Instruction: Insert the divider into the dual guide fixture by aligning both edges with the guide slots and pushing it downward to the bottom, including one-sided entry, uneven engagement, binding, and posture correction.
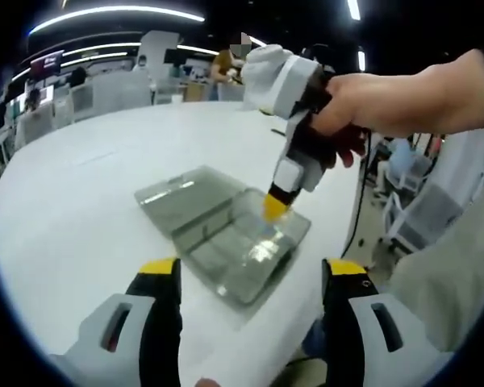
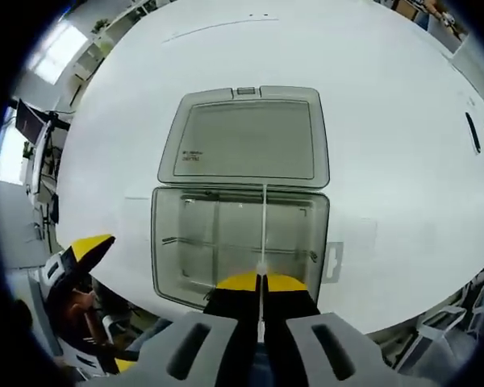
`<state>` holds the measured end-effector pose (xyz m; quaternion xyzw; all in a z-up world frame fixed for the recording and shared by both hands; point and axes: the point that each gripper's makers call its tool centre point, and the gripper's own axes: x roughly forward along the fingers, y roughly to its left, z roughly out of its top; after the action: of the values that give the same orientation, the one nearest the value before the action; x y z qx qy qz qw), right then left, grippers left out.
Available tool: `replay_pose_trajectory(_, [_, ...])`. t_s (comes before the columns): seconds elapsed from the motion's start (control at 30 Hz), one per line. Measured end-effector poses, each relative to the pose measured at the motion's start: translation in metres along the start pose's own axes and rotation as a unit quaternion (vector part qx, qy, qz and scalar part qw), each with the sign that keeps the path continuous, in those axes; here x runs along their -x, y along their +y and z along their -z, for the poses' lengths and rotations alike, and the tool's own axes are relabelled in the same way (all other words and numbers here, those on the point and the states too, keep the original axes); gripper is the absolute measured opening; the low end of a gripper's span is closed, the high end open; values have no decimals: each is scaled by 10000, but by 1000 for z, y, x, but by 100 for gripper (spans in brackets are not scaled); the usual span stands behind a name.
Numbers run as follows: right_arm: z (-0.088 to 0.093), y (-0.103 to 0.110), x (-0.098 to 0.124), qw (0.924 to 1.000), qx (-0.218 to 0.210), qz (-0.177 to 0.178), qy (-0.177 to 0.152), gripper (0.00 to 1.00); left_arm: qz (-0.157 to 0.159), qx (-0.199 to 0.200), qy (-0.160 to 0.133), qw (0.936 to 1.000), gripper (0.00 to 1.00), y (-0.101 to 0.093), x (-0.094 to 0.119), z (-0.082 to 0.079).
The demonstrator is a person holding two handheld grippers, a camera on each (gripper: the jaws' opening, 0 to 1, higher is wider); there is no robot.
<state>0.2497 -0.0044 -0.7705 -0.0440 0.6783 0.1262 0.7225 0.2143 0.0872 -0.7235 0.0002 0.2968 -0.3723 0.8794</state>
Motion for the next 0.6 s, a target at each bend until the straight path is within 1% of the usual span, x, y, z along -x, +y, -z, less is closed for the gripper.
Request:
replay_pose_trajectory(0.13, [0,1,0,10000,62,13,63,0,-3,7,4,10000,68,1,-1,0])
replay_pose_trajectory(0.17, [0,1,0,9999,-41,-7,107,0,5,11,2,10000,68,1,-1,0])
replay_pose_trajectory(0.3, [0,0,1,9998,36,1,173,0,6,28,-4,10000,68,3,-2,-1])
replay_pose_trajectory(0.33, [-1,-1,1,9998,-12,-43,207,0,5,21,-7,10000,68,3,-2,-1])
replay_pose_trajectory(0.6, [-1,1,0,9996,-62,-128,250,0,7,23,23,10000,68,4,-2,0])
